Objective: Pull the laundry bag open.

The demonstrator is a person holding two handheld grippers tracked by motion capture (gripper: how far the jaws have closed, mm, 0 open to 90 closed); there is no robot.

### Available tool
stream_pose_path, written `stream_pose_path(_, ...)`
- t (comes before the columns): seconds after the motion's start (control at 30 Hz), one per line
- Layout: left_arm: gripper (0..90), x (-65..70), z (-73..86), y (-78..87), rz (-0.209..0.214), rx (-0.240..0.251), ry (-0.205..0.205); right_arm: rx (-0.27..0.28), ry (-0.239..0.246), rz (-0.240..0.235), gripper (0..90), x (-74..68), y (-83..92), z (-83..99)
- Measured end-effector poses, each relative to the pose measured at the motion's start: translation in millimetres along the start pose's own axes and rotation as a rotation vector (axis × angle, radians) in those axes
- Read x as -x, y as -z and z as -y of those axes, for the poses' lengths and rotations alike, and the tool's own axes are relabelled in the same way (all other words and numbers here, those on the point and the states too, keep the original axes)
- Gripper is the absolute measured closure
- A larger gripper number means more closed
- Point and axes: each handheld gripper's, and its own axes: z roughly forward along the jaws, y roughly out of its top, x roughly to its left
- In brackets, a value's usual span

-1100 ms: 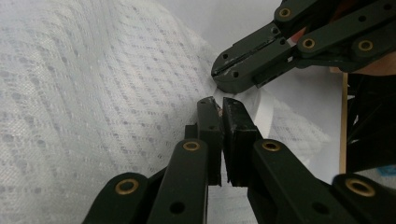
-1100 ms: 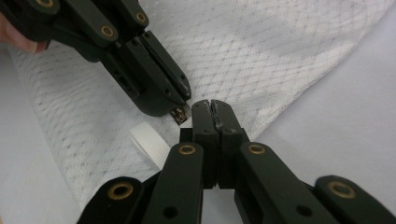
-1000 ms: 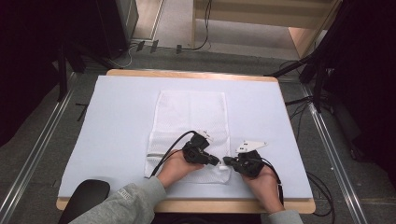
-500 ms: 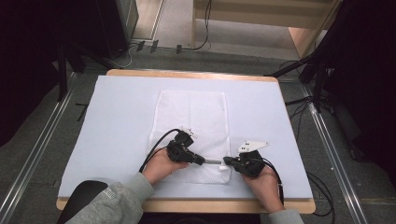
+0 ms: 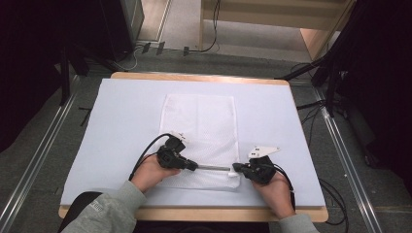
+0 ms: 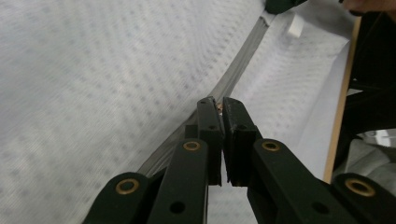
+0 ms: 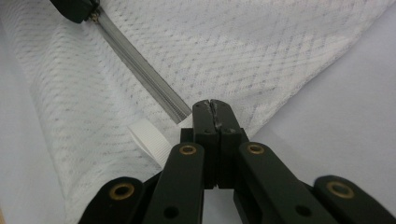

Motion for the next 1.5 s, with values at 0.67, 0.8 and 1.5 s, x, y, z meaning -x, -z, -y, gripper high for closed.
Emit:
stream_pose_path(0.67, 88.4, -29.6, 45.5, 55.4, -0.100, 0.032, 0.105, -0.014, 0.004, -0.032, 90.0, 4.8, -0.2, -1.9)
stream_pose_path(0.8, 88.4, -31.7, 51.4, 58.7, -0.117, 0.023, 0.129, -0.021, 0.005, -0.037, 90.0, 5.7, -0.3, -2.9)
stream_pose_path(1.5, 88.4, -42.3, 77.4, 83.3, -0.212, 0.082, 0.190, -0.049, 0.003, -0.071, 90.0, 10.1, -1.4, -7.3)
